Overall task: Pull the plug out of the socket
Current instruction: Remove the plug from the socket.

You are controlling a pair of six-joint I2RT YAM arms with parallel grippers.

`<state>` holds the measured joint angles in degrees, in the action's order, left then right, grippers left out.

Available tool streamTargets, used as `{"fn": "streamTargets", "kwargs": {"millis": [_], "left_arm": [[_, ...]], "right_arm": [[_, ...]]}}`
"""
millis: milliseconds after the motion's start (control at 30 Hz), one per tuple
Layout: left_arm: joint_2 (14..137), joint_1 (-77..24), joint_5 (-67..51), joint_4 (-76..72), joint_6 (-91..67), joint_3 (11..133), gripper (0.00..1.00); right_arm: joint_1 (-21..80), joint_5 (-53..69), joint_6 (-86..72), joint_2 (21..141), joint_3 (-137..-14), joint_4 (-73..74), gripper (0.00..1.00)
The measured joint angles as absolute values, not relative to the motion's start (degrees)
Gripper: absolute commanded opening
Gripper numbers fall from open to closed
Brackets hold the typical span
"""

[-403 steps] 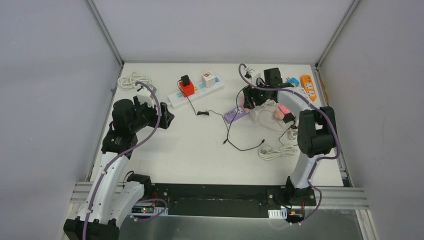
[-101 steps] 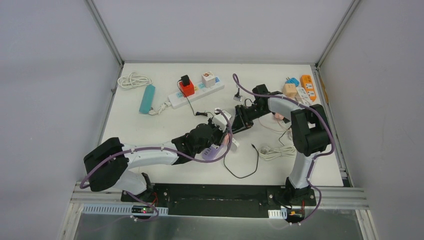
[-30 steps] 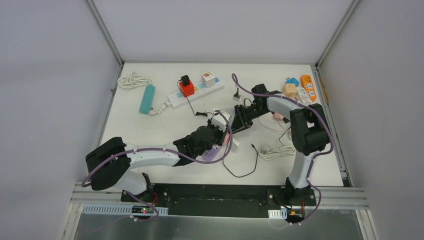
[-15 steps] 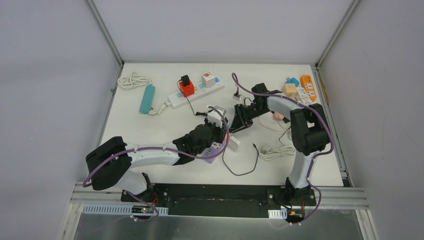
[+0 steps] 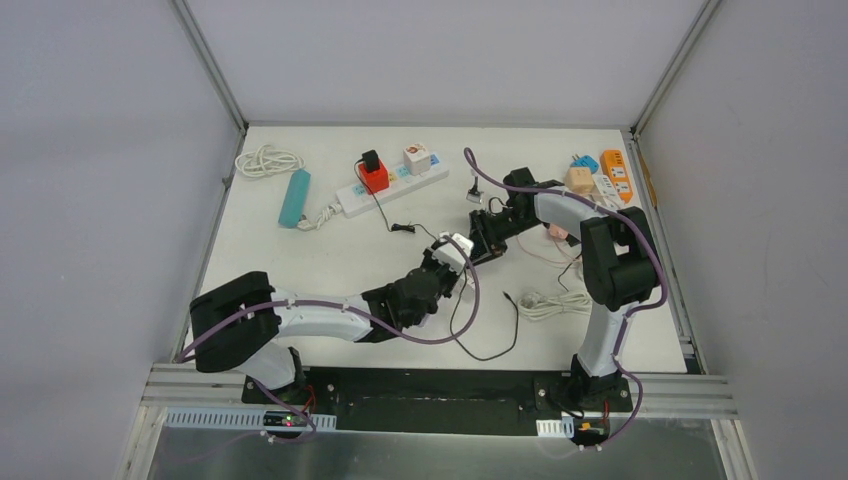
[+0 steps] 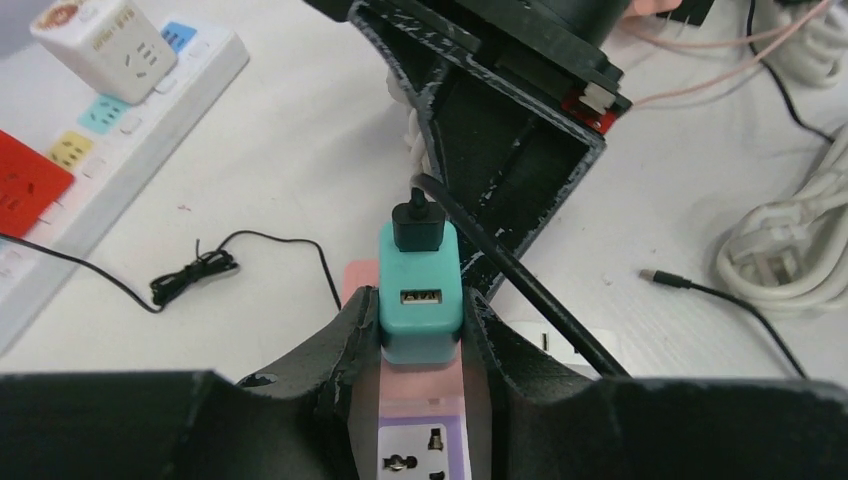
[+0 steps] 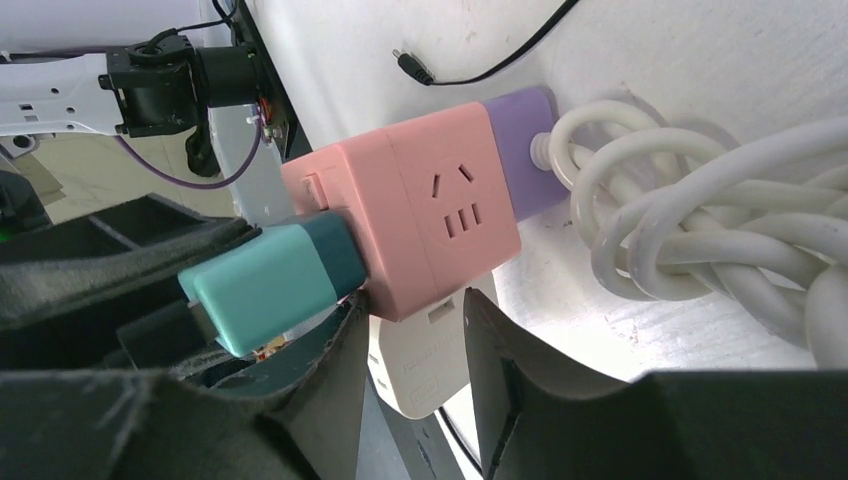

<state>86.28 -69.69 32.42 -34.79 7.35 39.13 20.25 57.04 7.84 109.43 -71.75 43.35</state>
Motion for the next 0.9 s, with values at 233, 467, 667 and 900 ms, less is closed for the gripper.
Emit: {"fn": "streamTargets", "kwargs": {"millis": [233,467,667,900], "left_arm": [[83.0,-65.5,27.6,-34.2,-4.3,37.2,0.0],[83.3,-66.9,26.9,-38.2,3.5,35.1,0.0],[84.9,-67.2,30.1,-47.6,1.9,32.1,0.0],[85.2,-67.1,32.9,-53.5,-4.6,29.5,0.0]], "right_arm": [[20.4,57.7,7.7,109.5,-71.8,41.5,0.4],[20.6,59.2,6.1,110.0,-71.5,40.4,0.4],[20.4,59.9,2.9,110.3,-70.8,38.3,0.4],[20.4,60.6,-0.4,110.9,-70.4,36.2,0.37]]}}
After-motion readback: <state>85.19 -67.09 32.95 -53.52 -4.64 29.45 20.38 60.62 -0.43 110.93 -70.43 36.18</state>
